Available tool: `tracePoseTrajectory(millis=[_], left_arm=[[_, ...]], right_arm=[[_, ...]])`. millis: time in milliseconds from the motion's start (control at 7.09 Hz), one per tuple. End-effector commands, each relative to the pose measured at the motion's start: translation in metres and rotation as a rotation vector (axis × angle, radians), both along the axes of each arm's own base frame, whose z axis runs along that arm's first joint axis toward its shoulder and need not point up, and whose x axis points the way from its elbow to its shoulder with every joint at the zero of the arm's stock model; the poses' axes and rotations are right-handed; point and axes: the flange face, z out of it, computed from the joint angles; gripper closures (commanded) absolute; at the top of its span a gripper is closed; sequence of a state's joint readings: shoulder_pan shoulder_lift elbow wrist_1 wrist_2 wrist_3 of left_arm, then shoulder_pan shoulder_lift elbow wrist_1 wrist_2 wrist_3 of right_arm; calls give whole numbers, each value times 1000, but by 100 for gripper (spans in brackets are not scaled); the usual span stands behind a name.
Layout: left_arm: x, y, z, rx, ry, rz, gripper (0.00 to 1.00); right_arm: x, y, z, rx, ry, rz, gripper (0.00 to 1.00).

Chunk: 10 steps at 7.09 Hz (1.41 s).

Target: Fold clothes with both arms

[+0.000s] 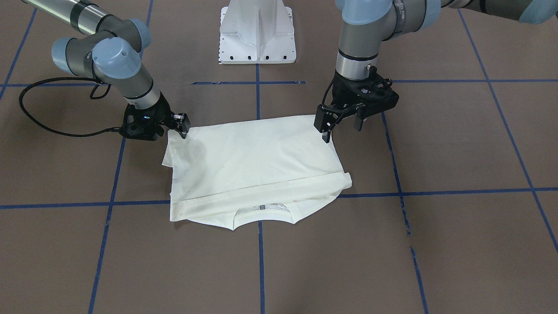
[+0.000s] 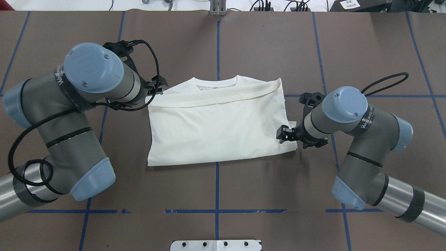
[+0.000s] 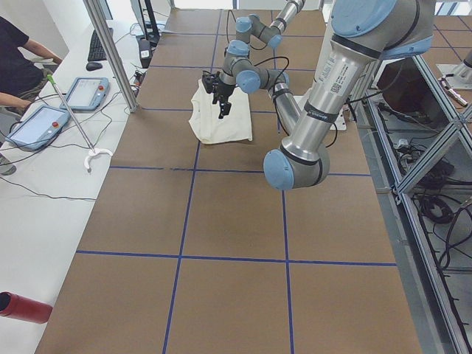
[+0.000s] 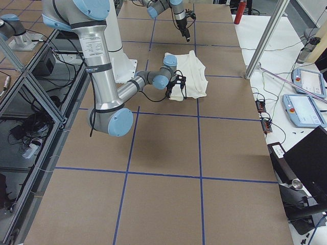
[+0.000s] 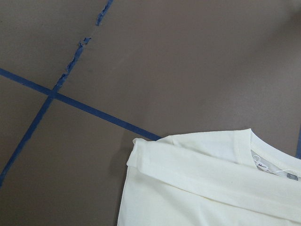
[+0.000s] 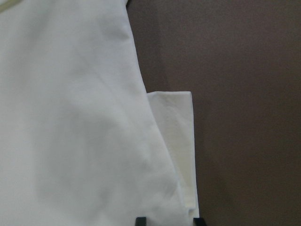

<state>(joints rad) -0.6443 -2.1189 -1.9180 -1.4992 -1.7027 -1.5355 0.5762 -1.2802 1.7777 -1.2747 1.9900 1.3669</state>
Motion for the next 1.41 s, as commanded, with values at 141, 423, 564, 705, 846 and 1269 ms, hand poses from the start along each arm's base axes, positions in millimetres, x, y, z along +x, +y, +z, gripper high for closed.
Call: tracePoseTrajectory(millis=[141, 423, 564, 705, 846, 1269], left_arm=[[-3, 4, -8, 11, 15, 3, 0], [-3, 6, -9, 10, 12, 3, 0], [-2, 8, -10, 11, 15, 7, 0], [6, 15, -10, -1, 22, 10, 0], [12, 21, -11, -11, 28, 10, 0], [50, 76, -18, -24, 61, 106, 0]], right_arm=[[27, 50, -1, 20, -25, -64, 100], [51, 128, -9, 19, -53, -170, 100], [51, 170, 1, 5, -34, -250, 100], [58, 214, 3, -47, -23, -318, 100], [70, 244, 2, -80, -13, -359, 100], [84, 230, -42, -125, -94, -253, 0]])
